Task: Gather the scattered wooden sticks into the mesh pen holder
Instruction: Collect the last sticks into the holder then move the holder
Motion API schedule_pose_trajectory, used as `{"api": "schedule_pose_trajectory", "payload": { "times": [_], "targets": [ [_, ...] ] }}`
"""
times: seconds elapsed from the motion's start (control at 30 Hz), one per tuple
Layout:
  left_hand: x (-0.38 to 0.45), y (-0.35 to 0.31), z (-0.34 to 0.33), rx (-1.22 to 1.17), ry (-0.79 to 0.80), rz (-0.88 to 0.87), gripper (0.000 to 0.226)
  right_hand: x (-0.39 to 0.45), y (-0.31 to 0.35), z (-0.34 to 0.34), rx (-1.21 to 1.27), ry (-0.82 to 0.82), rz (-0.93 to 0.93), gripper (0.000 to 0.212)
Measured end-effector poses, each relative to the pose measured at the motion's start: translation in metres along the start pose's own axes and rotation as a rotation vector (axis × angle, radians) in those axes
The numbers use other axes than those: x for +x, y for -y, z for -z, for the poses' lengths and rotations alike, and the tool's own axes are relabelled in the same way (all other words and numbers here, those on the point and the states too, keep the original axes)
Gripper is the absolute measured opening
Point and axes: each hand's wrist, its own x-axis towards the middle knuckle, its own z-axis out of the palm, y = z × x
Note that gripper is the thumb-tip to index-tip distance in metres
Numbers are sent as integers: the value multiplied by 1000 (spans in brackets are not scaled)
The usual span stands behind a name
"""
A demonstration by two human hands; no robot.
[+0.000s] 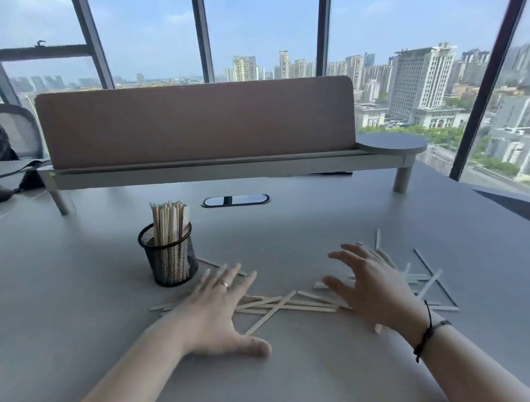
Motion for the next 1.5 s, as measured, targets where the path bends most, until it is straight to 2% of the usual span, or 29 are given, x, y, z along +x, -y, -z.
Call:
{"api": "schedule_pose_trajectory", "payload": {
  "times": [0.1,0.23,0.33,0.47,0.6,0.7,0.8,0.87,0.93,1.0,1.17,1.33,1.5],
  "targets": [
    [5,-1,-3,-32,-21,40,134,-4,-19,1,-5,24,-195,67],
    [12,-10,-9,-164,-127,49,113,-5,-21,-8,40,85,-315,74],
    [21,-26,-14,-287,-230,38,90,-1,-14,-16,56,83,-294,75],
    [34,-58,-18,-388,-366,-64,66,-2,-5,-18,80,34,-222,72],
    [43,-75,-19,-446,-408,-165,52,-5,0,-14,241,3,-124,62],
    [41,-67,-18,-422,-435,-161,60,-1,-7,-9,252,-113,-136,57],
    [35,-49,-14,-297,-378,-134,80,7,-27,-2,107,-273,-324,63],
    [34,-40,-10,-208,-289,-134,94,12,-45,0,67,-214,-522,79],
    [35,-37,-10,-165,-231,-134,100,15,-57,-5,59,-91,-636,90],
    [37,-37,-11,-167,-233,-139,97,17,-58,-11,47,-36,-610,92],
    [36,-35,-10,-237,-301,-172,75,25,-38,-20,45,-48,-455,81],
    [32,-27,-11,-338,-273,-184,69,34,-25,-26,79,-38,-347,72],
    [30,-24,-11,-329,-250,-173,44,39,-11,-28,87,-20,-176,57]
  ]
}}
